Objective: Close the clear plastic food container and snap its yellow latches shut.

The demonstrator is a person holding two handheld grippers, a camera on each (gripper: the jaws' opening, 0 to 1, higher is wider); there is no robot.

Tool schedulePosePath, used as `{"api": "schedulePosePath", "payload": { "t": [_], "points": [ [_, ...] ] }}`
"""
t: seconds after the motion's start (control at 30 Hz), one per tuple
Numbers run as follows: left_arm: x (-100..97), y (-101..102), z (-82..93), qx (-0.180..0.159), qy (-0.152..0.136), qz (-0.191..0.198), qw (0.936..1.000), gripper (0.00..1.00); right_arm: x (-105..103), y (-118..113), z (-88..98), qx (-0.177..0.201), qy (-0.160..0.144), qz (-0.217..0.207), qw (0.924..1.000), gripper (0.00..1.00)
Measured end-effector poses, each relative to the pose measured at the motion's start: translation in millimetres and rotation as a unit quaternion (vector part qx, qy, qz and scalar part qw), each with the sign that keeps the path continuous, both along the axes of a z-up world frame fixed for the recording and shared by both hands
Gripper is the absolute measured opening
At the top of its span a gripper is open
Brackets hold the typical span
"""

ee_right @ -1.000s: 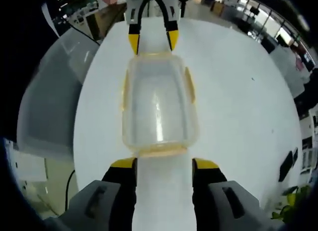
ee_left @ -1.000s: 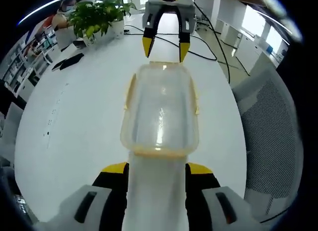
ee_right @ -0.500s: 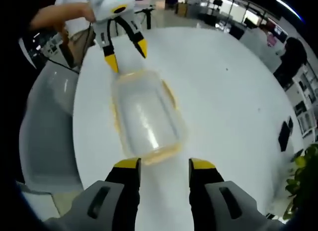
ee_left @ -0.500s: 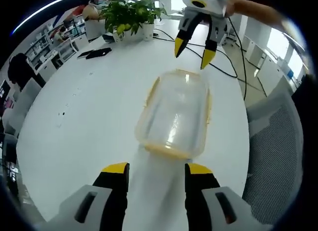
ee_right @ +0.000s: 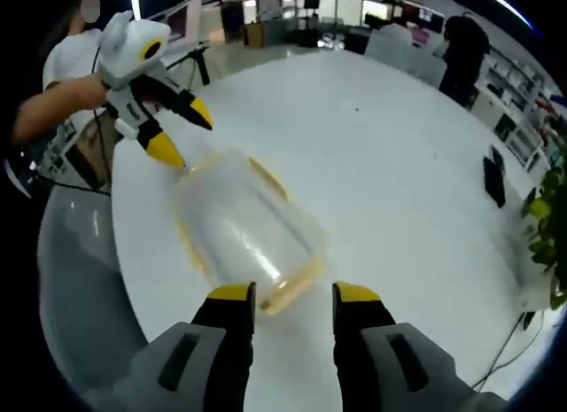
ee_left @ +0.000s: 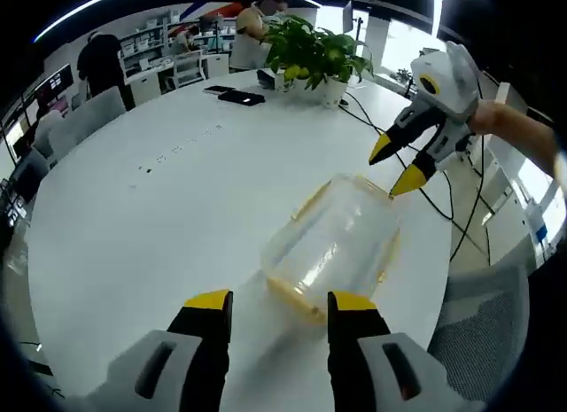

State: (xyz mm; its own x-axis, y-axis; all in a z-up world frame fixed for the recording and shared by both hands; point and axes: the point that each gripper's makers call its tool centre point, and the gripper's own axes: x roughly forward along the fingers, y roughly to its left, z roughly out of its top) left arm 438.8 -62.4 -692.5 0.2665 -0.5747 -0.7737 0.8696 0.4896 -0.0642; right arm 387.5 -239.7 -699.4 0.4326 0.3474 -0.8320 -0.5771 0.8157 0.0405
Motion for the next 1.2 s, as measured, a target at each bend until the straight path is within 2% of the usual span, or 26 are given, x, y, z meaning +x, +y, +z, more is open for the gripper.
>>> {"api": "schedulePosePath", "payload": {
  "t": [0.13,0.27,0.3,0.33,0.4,0.47,0.7,0.87,0.93,1.03,1.13,1.17,1.2],
  "points": [
    [-5.9,0.0,-7.6,0.005,0.007,0.017,0.9998,0.38,-0.5,2.6,-3.4,0.016,0.005,-0.033,0.9993,0.32],
    [-11.1,-1.7,-14.8,-0.012,0.025,0.059,0.9979,0.37,0.4,2.9,-6.6,0.034,0.006,-0.077,0.9965,0.32],
    [-12.3,-2.2,-17.8,-0.014,0.027,0.062,0.9976,0.36,-0.3,4.2,-7.7,0.034,0.004,-0.075,0.9966,0.32],
    [-13.0,-6.2,-16.3,-0.032,0.033,0.075,0.9961,0.36,-0.9,4.7,-8.8,0.035,0.004,-0.079,0.9963,0.32],
    [-13.1,-5.7,-17.4,-0.035,0.039,0.086,0.9949,0.36,-1.8,6.8,-12.8,0.04,0.007,-0.081,0.9959,0.32],
    [-14.1,-7.1,-19.0,-0.042,0.053,0.096,0.9932,0.36,-3.3,11.7,-7.5,0.055,0.008,-0.091,0.9943,0.32],
    [-15.5,-13.9,-22.7,-0.055,0.081,0.102,0.99,0.34,-3.0,15.9,-11.3,0.07,0.021,-0.104,0.9919,0.32],
    [-18.5,-19.6,-25.2,-0.065,0.102,0.107,0.9869,0.33,-2.4,22.4,-14.3,0.079,0.032,-0.107,0.9905,0.39],
    [-18.4,-19.5,-25.7,-0.064,0.102,0.108,0.9868,0.33,-4.0,22.6,-14.0,0.078,0.034,-0.108,0.9905,0.39],
    [-20.2,-20.9,-28.6,-0.068,0.12,0.123,0.9828,0.36,-6.1,24.4,-13.8,0.078,0.037,-0.112,0.99,0.39],
    [-22.0,-22.7,-30.4,-0.071,0.128,0.131,0.9806,0.39,-5.4,24.2,-17.0,0.091,0.051,-0.133,0.9856,0.39],
    [-24.0,-24.0,-30.9,-0.073,0.138,0.137,0.9782,0.4,-8.2,26.6,-17.0,0.101,0.058,-0.146,0.9824,0.4],
    [-22.7,-24.0,-30.8,-0.071,0.131,0.132,0.9799,0.4,-8.8,28.3,-17.4,0.109,0.06,-0.155,0.98,0.4]
  ]
}}
